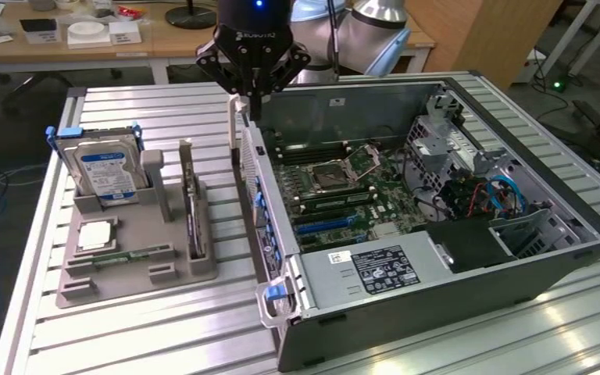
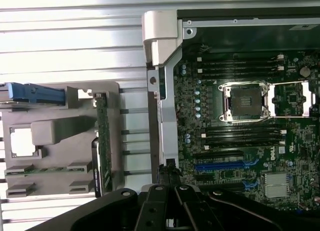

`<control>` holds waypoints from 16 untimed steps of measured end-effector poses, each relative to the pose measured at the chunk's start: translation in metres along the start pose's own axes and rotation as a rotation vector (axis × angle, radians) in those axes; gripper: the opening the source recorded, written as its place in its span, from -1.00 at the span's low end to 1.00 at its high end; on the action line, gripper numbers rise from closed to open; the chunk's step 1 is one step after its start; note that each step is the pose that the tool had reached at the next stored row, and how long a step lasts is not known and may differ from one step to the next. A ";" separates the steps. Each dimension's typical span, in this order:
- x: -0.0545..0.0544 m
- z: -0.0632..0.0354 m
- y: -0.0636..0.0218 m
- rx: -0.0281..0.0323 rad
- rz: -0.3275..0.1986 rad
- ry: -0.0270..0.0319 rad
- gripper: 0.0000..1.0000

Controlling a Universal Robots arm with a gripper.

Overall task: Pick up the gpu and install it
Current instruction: 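Reach for the gpu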

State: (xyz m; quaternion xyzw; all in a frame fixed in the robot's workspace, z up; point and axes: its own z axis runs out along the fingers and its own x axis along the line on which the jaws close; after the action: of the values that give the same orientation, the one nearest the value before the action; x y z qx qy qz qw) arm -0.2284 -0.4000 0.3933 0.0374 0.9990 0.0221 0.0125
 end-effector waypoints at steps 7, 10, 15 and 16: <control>0.007 -0.0002 -0.0007 -0.0001 0.000 0.0001 -0.79; 0.010 -0.0003 -0.0010 0.0000 0.000 0.0000 -0.79; 0.015 -0.0004 -0.0015 0.0000 0.000 0.0000 -0.79; 0.017 -0.0005 -0.0016 0.0000 0.000 0.0000 -0.79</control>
State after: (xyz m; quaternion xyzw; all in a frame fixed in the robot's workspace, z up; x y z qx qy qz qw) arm -0.2450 -0.4004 0.3933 0.0374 0.9990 0.0221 0.0125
